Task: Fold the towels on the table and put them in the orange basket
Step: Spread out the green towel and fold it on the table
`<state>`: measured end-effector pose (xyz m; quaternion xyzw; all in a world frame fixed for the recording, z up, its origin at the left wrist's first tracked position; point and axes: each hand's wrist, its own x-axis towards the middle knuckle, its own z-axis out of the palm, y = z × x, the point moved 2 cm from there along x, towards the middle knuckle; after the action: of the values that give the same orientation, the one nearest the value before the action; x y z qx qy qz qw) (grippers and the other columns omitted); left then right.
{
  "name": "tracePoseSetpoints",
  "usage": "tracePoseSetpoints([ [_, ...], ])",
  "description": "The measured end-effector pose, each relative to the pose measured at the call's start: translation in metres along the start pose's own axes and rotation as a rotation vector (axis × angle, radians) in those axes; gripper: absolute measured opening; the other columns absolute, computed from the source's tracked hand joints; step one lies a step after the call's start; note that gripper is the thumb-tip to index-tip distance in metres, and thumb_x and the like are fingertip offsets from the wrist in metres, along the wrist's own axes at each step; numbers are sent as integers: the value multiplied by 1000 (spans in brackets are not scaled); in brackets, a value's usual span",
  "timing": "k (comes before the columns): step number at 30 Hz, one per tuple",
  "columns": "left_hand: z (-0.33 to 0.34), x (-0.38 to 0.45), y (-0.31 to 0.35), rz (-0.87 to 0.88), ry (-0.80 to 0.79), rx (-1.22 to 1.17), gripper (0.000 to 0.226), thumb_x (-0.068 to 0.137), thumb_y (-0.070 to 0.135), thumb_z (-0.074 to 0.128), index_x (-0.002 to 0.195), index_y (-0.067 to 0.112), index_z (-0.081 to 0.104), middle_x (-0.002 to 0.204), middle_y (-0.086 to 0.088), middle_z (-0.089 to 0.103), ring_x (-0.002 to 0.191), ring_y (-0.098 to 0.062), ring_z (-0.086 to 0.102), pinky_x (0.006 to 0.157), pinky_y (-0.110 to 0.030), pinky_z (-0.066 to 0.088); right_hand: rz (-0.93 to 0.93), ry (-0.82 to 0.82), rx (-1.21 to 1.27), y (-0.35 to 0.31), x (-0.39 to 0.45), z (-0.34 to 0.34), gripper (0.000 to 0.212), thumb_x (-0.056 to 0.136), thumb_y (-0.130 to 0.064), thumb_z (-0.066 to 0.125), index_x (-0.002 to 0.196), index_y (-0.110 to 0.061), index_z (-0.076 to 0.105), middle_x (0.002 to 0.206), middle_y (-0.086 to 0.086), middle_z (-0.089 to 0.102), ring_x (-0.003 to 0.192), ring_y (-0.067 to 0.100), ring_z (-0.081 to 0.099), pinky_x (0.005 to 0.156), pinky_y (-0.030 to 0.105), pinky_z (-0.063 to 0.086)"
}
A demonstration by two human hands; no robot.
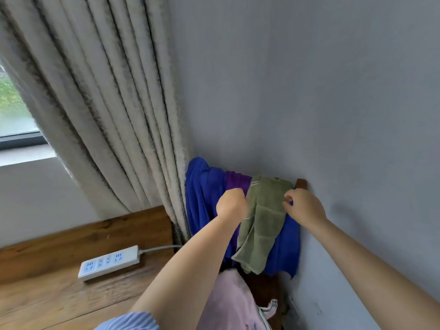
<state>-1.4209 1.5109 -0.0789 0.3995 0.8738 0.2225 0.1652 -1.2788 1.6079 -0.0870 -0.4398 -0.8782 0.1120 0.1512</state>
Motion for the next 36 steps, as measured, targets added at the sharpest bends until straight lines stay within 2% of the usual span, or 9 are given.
tracePoseSetpoints([
  [3,16,38,11,-9,-17,-21,25,93,17,40,77,3,55,80,-10,59,65,-23,51,46,-30,37,-9,9,-257,18,30,18,27,90,-30,49,111,-17,61,114,-1,60,121,22,39,87,32,28],
  [7,40,73,16,12,-19,-28,28,93,24,40,98,2,58,104,-13,62,96,-30,57,63,-32,39,-50,-64,-370,30,58,37,30,91,-35,45,114,-21,59,119,-4,57,118,19,39,82,31,15],
  [10,51,86,13,70,11,9,28,93,27,41,98,4,57,101,-12,62,93,-29,57,62,-30,36,-149,58,-329,27,66,39,10,75,-19,69,83,-12,70,89,4,68,92,25,58,82,37,30],
  [12,55,91,10,114,33,52,28,93,29,43,98,4,55,99,-12,62,91,-28,57,61,-31,36,-240,165,-292,26,66,38,23,44,-5,87,51,-11,66,56,3,63,58,25,62,60,38,47],
  [14,59,93,9,131,37,75,27,93,28,42,99,5,55,99,-11,63,91,-28,58,61,-30,35,-263,192,-266,27,65,37,30,35,-3,89,43,-12,62,47,0,58,48,22,60,63,31,42],
  [17,68,94,8,125,12,93,26,95,25,38,100,5,54,101,-11,62,93,-27,57,61,-29,34,-269,206,-217,28,66,35,29,36,-4,90,44,-14,63,47,-2,59,47,21,59,64,28,26],
  [20,70,90,7,108,75,51,26,95,27,39,102,7,54,103,-9,60,98,-25,53,65,-32,39,-252,202,-161,28,62,32,29,37,-4,90,44,-14,64,47,-2,60,46,21,59,53,36,46],
  [31,64,84,4,-25,101,-294,14,93,18,47,103,10,54,80,1,61,74,-16,55,63,-26,40,-147,245,28,33,59,37,20,47,4,85,51,-7,68,49,6,62,50,30,59,54,40,49],
  [36,45,95,13,-26,-112,-340,16,88,13,53,74,15,58,73,-7,56,70,-19,49,66,-28,40,84,223,346,32,66,29,7,75,3,68,68,5,69,67,19,63,68,31,56,64,27,36],
])
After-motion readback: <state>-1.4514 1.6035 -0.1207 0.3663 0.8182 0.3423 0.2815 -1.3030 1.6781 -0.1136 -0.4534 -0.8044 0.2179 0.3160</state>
